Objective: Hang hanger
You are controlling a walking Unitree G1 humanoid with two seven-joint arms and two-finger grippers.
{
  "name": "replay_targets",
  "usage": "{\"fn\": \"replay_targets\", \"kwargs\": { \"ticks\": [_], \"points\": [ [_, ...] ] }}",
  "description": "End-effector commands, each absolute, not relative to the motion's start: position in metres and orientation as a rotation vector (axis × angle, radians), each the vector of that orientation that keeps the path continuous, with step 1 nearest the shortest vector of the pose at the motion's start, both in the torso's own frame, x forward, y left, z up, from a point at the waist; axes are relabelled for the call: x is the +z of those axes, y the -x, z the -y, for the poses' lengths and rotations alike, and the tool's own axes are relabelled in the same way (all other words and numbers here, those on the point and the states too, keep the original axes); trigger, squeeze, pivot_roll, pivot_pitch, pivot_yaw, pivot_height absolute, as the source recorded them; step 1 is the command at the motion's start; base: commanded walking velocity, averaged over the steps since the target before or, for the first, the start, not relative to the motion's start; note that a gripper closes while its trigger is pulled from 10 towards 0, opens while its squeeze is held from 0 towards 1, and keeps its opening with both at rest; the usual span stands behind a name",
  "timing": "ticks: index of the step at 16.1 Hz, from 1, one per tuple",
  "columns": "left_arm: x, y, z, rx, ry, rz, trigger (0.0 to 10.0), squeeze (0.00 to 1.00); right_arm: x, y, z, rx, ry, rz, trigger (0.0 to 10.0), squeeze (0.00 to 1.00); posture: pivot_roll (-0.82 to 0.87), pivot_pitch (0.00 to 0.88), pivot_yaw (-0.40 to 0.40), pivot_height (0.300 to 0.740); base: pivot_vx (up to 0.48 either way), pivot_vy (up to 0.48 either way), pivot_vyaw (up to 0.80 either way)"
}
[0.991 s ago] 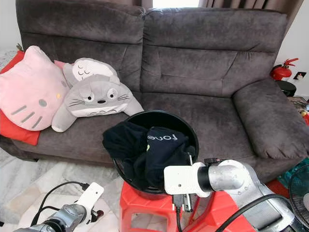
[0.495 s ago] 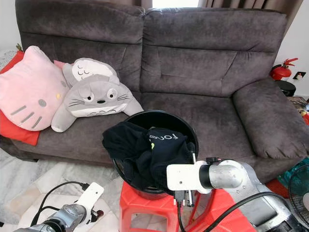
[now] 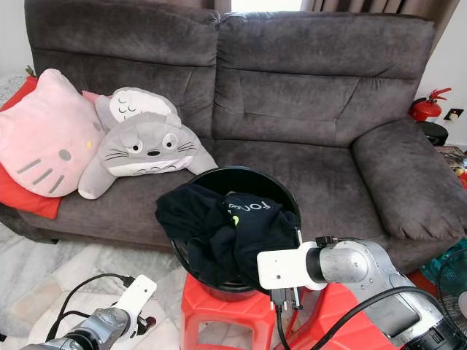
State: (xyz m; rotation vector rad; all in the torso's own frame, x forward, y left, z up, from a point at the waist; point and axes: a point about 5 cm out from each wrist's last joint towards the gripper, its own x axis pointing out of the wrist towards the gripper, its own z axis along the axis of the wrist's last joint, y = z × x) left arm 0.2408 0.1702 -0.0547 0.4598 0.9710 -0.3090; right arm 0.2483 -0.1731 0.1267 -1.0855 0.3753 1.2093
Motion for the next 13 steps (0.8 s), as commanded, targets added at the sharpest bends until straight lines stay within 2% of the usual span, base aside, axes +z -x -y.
{"fn": "replay_targets", "kwargs": {
  "ticks": [1,4,5,6,7,8,9,13],
  "points": [
    [-0.055,-0.241,-0.171,-0.314,-0.478,-0.976,10.0,0.00,0.127,-0.250,0.174,1.203,1.100,-0.374,0.0,0.00,-0.20,0.000,-0.036,0.740,0.000,0.000,0.00],
    [-0.055,-0.240,-0.171,-0.313,-0.478,-0.976,10.0,0.00,0.129,-0.253,0.170,1.199,1.093,-0.348,0.0,0.00,-0.20,0.000,-0.036,0.740,0.000,0.000,0.00],
    [-0.055,-0.240,-0.171,-0.313,-0.479,-0.976,10.0,0.00,0.131,-0.253,0.169,1.198,1.082,-0.338,0.0,0.55,-0.20,0.000,-0.036,0.740,0.000,0.000,0.00],
    [-0.055,-0.240,-0.171,-0.313,-0.479,-0.976,10.0,0.00,0.132,-0.253,0.168,1.196,1.080,-0.334,0.0,0.99,-0.20,0.000,-0.036,0.740,0.000,0.000,0.00],
    [-0.055,-0.240,-0.171,-0.314,-0.479,-0.976,10.0,0.00,0.132,-0.254,0.169,1.191,1.073,-0.331,2.0,1.00,-0.20,0.000,-0.036,0.740,0.000,0.000,0.00],
    [-0.055,-0.240,-0.171,-0.314,-0.479,-0.976,10.0,0.00,0.133,-0.254,0.168,1.187,1.073,-0.327,3.6,1.00,-0.20,0.000,-0.036,0.740,0.000,0.000,0.00],
    [-0.055,-0.240,-0.171,-0.314,-0.479,-0.976,10.0,0.00,0.134,-0.255,0.168,1.184,1.069,-0.324,10.0,1.00,-0.20,0.000,-0.036,0.740,0.000,0.000,0.00],
    [-0.055,-0.240,-0.170,-0.317,-0.480,-0.978,10.0,0.00,0.137,-0.252,0.168,1.177,1.057,-0.320,10.0,1.00,-0.20,0.000,-0.036,0.740,0.000,0.000,0.00]
  ]
}}
